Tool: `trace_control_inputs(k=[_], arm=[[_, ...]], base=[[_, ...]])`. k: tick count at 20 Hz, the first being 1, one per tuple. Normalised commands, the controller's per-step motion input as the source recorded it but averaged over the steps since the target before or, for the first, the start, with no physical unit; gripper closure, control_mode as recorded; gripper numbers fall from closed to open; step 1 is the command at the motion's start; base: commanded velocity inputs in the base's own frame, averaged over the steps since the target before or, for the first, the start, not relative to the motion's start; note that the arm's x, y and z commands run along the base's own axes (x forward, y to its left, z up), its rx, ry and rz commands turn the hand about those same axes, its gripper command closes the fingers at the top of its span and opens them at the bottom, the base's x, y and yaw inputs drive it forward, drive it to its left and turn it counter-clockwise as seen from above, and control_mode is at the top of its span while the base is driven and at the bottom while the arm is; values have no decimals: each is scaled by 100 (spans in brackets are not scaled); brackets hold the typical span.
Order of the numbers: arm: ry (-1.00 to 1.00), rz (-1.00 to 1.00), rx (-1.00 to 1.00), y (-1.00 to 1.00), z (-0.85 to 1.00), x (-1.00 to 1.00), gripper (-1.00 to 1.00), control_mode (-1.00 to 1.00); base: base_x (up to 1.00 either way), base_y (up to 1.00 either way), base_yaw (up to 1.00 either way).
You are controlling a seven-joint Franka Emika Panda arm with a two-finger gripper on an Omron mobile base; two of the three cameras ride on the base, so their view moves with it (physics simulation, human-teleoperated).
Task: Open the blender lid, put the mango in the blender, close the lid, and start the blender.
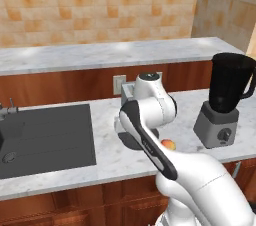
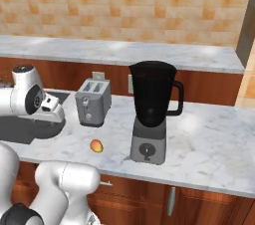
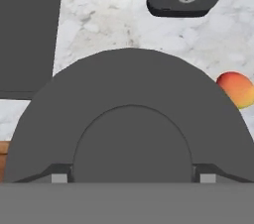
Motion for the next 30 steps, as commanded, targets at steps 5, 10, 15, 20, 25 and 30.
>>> trace_control_inputs(k=[5, 10, 15, 20, 25, 30], arm=[[0, 2, 0, 1, -59, 32, 100, -100], [5, 1, 0, 11, -50, 34, 100, -100], [1, 0, 0, 20, -42, 22, 100, -100], [0, 0, 0, 24, -39, 24, 100, -100], [0, 0, 0, 9, -4, 24, 100, -100], [0, 0, 0, 0, -1, 22, 100, -100]], base=[[0, 0, 0], [0, 0, 0], [0, 0, 0], [0, 0, 0], [0, 0, 0], [0, 0, 0]])
